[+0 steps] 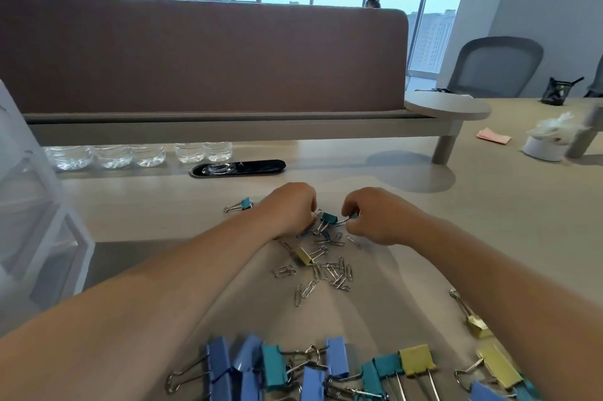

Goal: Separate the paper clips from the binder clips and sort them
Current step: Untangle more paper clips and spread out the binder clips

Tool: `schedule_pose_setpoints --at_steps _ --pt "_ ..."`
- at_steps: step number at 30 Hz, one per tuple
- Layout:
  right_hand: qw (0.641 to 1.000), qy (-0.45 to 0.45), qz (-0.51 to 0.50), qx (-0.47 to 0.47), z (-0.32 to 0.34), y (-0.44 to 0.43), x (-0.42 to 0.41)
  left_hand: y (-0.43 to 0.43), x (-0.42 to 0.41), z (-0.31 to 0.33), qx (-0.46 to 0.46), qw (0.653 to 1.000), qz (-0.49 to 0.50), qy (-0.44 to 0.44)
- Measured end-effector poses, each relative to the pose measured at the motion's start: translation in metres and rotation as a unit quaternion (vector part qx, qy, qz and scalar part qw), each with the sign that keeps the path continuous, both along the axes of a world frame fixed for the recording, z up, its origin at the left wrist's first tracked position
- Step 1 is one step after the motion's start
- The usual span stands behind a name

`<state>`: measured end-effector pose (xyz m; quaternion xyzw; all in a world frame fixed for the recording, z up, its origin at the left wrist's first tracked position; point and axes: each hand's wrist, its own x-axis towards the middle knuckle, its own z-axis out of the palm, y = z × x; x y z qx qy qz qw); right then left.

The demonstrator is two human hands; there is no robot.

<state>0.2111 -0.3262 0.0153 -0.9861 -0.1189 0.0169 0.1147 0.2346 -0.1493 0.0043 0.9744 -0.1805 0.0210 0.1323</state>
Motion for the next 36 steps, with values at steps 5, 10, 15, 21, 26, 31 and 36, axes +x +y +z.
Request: schedule_pose_setpoints --at_steps 5,10,15,21,26,31,36 --pt "1.000 -0.005 -0.013 -0.008 0.005 -0.004 0.000 0.002 0.001 -0.002 -0.008 1.000 0.006 -0.004" --pt "0.999 -0.042 -0.023 0.026 0.003 0.003 0.003 0.013 -0.005 0.005 -0.028 0.999 0.012 -0.017" --pt "0.999 -0.032 0.023 -0.008 -0.004 0.023 0.010 0.027 -0.013 0.016 -0.043 0.999 0.023 -0.012" --pt "0.996 0.004 0.058 -0.073 -0.002 0.036 0.010 0.039 -0.024 0.017 -0.059 0.998 0.028 0.002" --pt "0.994 -0.008 0.057 -0.092 -0.001 0.039 0.011 0.041 -0.031 0.020 -0.061 0.998 0.017 0.014" --pt "0.994 -0.033 0.038 -0.092 0.001 0.038 0.006 0.044 -0.038 0.022 -0.074 0.997 0.013 0.006" --pt "0.997 -0.056 0.015 -0.058 0.017 0.033 -0.012 0.045 -0.054 0.027 -0.082 0.996 0.017 0.009"
